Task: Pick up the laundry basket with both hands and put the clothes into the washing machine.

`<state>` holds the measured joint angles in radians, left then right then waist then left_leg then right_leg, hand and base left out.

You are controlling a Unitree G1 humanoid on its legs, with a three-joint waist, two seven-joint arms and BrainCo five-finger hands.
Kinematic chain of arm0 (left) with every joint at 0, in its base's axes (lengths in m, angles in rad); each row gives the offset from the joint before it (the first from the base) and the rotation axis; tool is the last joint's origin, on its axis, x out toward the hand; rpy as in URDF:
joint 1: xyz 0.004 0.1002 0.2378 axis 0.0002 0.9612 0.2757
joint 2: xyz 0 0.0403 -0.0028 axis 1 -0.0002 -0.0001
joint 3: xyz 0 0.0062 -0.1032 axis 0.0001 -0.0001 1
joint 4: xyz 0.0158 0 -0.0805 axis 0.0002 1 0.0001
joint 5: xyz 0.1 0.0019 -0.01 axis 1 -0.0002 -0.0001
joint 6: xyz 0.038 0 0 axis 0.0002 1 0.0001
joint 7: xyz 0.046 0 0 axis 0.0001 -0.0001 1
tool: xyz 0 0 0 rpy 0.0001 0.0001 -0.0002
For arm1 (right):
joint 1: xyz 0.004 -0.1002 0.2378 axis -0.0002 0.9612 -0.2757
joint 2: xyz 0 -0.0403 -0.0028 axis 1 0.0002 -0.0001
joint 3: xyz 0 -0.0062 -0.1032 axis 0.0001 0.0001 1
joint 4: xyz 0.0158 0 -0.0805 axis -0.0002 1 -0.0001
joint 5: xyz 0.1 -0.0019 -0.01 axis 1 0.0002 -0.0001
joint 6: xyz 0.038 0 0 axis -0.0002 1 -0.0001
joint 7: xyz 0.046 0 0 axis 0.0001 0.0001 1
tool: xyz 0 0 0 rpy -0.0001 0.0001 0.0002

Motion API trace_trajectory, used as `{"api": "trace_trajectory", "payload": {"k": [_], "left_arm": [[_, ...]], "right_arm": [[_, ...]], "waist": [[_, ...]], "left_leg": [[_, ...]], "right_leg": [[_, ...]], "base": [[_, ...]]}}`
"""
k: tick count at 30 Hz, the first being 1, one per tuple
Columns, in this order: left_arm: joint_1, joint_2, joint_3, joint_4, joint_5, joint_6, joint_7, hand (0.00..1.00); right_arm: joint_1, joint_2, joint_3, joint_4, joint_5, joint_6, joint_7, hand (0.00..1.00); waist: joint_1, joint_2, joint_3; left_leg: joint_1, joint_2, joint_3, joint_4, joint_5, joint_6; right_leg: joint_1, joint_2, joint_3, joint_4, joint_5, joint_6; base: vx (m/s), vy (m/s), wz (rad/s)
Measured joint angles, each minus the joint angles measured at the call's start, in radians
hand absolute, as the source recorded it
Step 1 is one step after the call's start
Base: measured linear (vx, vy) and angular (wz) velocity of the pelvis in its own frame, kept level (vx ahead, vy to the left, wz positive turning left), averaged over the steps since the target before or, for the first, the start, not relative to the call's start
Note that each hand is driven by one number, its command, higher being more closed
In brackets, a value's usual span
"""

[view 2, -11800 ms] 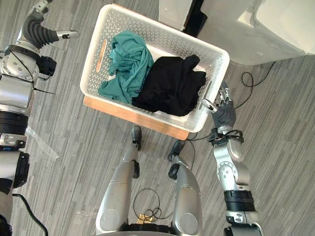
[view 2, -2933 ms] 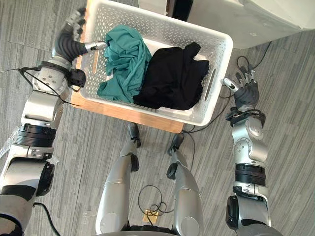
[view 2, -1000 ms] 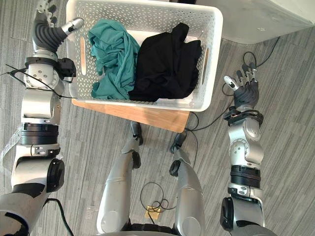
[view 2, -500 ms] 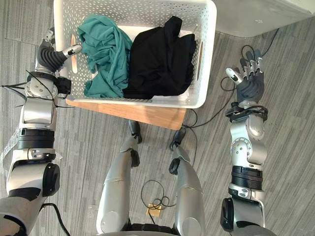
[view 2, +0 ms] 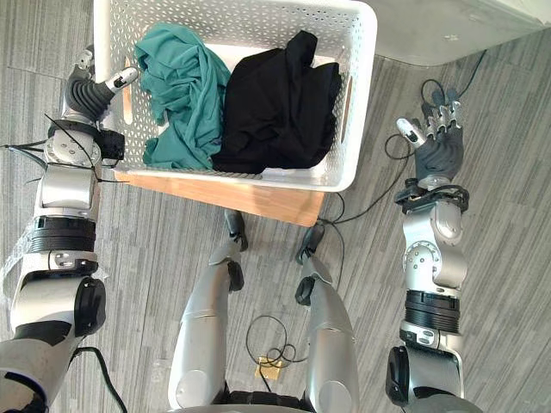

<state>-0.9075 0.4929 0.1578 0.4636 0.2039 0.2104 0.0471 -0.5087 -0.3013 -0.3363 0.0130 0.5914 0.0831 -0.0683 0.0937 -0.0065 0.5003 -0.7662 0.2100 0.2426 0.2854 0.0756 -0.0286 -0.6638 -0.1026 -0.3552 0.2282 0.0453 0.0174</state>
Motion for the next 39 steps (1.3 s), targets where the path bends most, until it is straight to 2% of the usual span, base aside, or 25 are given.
{"api": "trace_trajectory", "payload": {"k": [6,9,11,17,20,26,34,35,36,37,39], "left_arm": [[-0.018,0.001,-0.013,0.0,-0.001,0.0,0.008,0.0],[-0.028,0.002,-0.024,0.0,-0.015,0.0,0.02,0.0],[-0.033,0.002,-0.038,0.0,-0.015,0.002,0.02,0.0],[-0.065,-0.009,-0.051,0.023,-0.027,-0.001,0.019,0.0],[-0.083,-0.018,-0.069,0.039,-0.037,-0.004,0.019,0.0],[-0.111,-0.02,-0.083,0.091,-0.072,-0.002,0.019,0.0],[-0.123,-0.024,-0.083,0.122,-0.078,-0.002,0.022,0.0],[-0.123,-0.029,-0.079,0.122,-0.078,-0.002,0.025,1.0],[-0.123,-0.03,-0.078,0.122,-0.078,-0.002,0.026,1.0],[-0.123,-0.037,-0.077,0.121,-0.077,-0.002,0.031,1.0],[-0.123,-0.043,-0.077,0.12,-0.077,-0.001,0.042,1.0]], "right_arm": [[-0.12,-0.004,0.009,0.002,0.026,0.0,-0.02,0.0],[-0.183,-0.033,0.051,0.027,0.024,0.001,-0.019,0.0],[-0.237,-0.037,0.085,0.085,-0.04,0.021,-0.012,0.0],[-0.326,-0.038,0.17,0.222,-0.134,0.081,0.033,0.0],[-0.341,-0.037,0.175,0.259,-0.174,0.089,0.052,0.0],[-0.399,-0.04,0.169,0.34,-0.347,0.112,0.074,0.0],[-0.449,-0.027,0.168,0.402,-0.457,0.111,0.095,0.0],[-0.451,-0.027,0.17,0.402,-0.493,0.111,0.095,0.0],[-0.453,-0.027,0.17,0.402,-0.508,0.111,0.096,0.0],[-0.459,-0.027,0.171,0.402,-0.547,0.113,0.096,1.0],[-0.47,-0.027,0.171,0.408,-0.593,0.124,0.095,1.0]], "waist": [[0.003,0.002,0.006],[0.007,0.002,0.006],[0.007,0.003,0.006],[0.019,0.009,0.01],[0.029,0.009,0.01],[0.018,0.009,0.01],[0.018,0.009,0.009],[0.018,0.01,0.009],[0.018,0.01,0.009],[0.018,0.011,0.008],[0.02,0.011,0.008]], "left_leg": [[-0.011,0.0,0.0,0.009,0.0,0.0],[-0.018,0.0,0.0,0.012,0.001,0.001],[-0.019,0.0,-0.003,0.014,0.001,0.0],[-0.019,-0.005,-0.007,0.007,0.002,-0.001],[-0.016,-0.011,-0.008,-0.006,0.012,-0.001],[0.005,-0.021,-0.019,-0.038,0.024,-0.008],[0.034,-0.027,-0.019,-0.094,0.059,-0.016],[0.039,-0.029,-0.019,-0.104,0.064,-0.016],[0.04,-0.03,-0.019,-0.108,0.066,-0.016],[0.042,-0.031,-0.019,-0.112,0.069,-0.015],[0.044,-0.032,-0.019,-0.113,0.069,-0.015]], "right_leg": [[-0.013,-0.004,0.0,0.014,-0.001,0.001],[-0.024,-0.006,0.001,0.021,-0.001,0.0],[-0.026,-0.008,-0.001,0.031,-0.007,-0.007],[-0.033,-0.015,-0.006,0.051,-0.02,-0.009],[-0.035,-0.018,-0.008,0.052,-0.02,-0.009],[-0.019,-0.024,-0.022,0.05,-0.02,-0.009],[-0.009,-0.021,-0.028,0.038,-0.018,-0.013],[-0.006,-0.02,-0.029,0.031,-0.015,-0.016],[-0.005,-0.019,-0.029,0.028,-0.014,-0.017],[-0.005,-0.02,-0.029,0.028,-0.014,-0.018],[-0.003,-0.02,-0.029,0.028,-0.013,-0.018]], "base": [[0.0,0.0,0.0],[0.0,0.0,0.0],[0.02,-0.024,0.04],[0.03,-0.029,0.04],[0.03,-0.026,0.05],[0.02,-0.024,0.07],[0.01,-0.047,0.03],[0.02,-0.048,0.02],[0.03,-0.044,0.02],[0.02,-0.035,0.01],[0.02,-0.033,0.01]]}}
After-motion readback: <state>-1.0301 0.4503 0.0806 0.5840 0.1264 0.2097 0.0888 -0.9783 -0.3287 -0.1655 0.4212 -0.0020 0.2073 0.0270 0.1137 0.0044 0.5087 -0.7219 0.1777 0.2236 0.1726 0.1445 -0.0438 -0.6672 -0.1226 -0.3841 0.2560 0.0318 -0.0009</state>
